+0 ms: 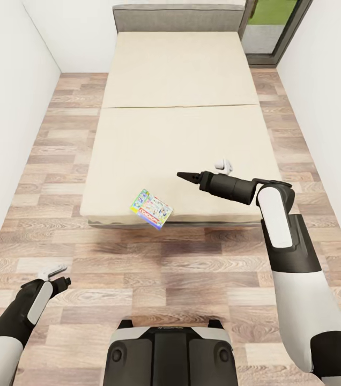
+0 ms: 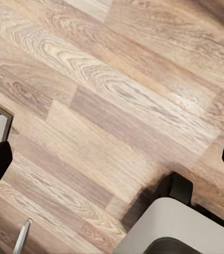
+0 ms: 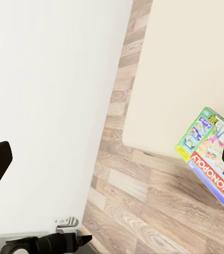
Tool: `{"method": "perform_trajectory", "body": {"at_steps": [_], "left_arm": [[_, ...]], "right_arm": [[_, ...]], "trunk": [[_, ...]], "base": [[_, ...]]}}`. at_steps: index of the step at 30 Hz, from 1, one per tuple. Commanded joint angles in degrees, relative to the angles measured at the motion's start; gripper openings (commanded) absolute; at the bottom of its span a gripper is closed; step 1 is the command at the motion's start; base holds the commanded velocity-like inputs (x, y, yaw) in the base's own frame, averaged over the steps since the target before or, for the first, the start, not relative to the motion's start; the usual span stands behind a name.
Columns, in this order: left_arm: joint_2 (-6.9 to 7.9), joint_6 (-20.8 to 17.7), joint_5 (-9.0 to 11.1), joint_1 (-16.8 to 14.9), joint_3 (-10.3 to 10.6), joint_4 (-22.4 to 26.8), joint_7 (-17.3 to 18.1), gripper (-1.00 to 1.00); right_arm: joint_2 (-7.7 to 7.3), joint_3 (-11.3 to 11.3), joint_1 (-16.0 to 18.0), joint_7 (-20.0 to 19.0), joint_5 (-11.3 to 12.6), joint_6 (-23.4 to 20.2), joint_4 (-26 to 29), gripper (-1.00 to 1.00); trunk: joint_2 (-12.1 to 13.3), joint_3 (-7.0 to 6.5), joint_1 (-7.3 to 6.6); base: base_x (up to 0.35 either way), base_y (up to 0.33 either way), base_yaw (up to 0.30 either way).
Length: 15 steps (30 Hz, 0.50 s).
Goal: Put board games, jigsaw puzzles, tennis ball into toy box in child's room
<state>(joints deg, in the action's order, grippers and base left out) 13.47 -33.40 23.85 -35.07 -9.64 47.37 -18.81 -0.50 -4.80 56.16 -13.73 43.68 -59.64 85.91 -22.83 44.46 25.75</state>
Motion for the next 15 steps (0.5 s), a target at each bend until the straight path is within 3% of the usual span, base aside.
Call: {"method": "perform_trajectory", "body": {"at_steps": [1,15], "left_arm": [[0.00,-0.19,0.60,0.01,0.03,0.09,-0.46,1.00],[-0.07,1.99,0.54,0.13,0.08,0.09,-0.53,1.00]], "right_arm": [[-0.03,-0.02,0.03,-0.45,-0.59,-0.13,0.00,1.00],[-0.02,-0.04,-0.39,0.01,-0.61,-0.13,-0.10,1.00]], "trunk": [[-0.09,-0.03,0.04],[-0.09,-1.37,0.04]], "base": [[0.000,0.000,0.000],[0.000,0.000,0.000]]}}
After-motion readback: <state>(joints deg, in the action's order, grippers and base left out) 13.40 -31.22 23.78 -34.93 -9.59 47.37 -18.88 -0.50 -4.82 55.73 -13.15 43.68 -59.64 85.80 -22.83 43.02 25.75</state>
